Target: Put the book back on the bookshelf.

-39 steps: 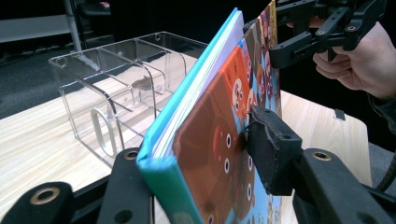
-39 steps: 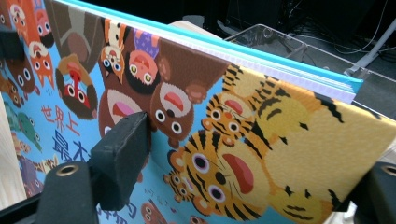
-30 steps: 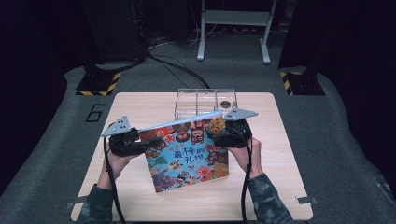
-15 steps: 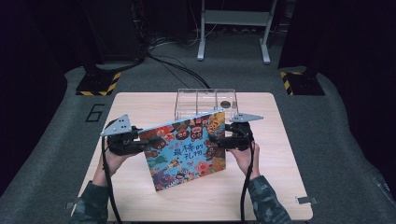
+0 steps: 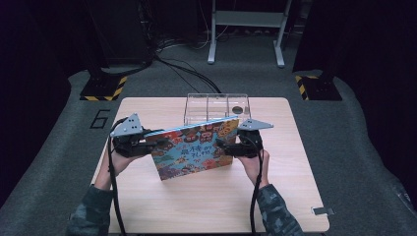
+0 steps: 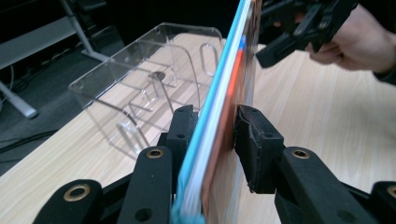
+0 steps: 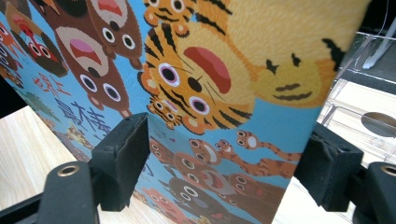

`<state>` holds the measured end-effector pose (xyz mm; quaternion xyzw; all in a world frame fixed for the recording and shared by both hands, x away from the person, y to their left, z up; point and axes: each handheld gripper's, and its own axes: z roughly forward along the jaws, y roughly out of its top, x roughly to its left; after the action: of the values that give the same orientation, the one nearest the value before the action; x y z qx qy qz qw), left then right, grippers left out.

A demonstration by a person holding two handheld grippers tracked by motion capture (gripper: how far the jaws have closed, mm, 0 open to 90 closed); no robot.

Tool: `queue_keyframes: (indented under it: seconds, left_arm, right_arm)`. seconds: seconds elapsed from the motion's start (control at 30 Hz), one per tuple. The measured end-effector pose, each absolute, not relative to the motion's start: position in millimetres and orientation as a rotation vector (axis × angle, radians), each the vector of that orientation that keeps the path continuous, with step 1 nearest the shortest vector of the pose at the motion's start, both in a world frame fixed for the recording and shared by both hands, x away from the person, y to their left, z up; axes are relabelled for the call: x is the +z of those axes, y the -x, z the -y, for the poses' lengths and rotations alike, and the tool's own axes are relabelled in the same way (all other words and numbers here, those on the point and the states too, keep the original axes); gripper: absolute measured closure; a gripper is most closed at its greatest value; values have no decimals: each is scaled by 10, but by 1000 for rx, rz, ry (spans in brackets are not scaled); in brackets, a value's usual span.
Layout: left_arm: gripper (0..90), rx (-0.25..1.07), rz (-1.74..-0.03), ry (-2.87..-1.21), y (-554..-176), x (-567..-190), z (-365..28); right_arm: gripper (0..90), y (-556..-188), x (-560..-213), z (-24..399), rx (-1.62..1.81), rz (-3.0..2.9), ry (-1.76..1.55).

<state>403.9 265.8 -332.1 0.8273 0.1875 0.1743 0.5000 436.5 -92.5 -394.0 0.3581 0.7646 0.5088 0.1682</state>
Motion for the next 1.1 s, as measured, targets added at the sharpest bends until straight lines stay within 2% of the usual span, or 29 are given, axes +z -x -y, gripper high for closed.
queue_keyframes:
  seconds: [0.17, 0.3, 0.37, 0.57, 0.73, 0.93, 1.1]
  left_arm:
    - [633, 410, -427, -2036, -4091, -3239, -2551]
    - [563, 392, -413, -2119, -4138, -3194, -2421]
    - [556, 386, -419, -2152, -4171, -3167, -2375]
    - [657, 400, -401, -2196, -4197, -3114, -2333]
    - [691, 360, -395, -2207, -4279, -3089, -2337]
    - [756, 231, -384, -2176, -4351, -3101, -2392]
    - [751, 203, -378, -2172, -4403, -3127, -2387]
  right_arm:
    - [239, -4363, -3937, 939, 1449, -2176, -1020]
    - [233, -4377, -3937, 931, 1450, -2174, -1027]
    - [237, -4377, -3937, 930, 1448, -2173, -1027]
    - [239, -4392, -3935, 934, 1448, -2184, -1026]
    - [245, -4407, -3942, 934, 1448, -2185, -1032]
    - [255, -4412, -3944, 942, 1447, -2193, -1038]
    - [260, -4423, -3948, 958, 1450, -2200, -1034]
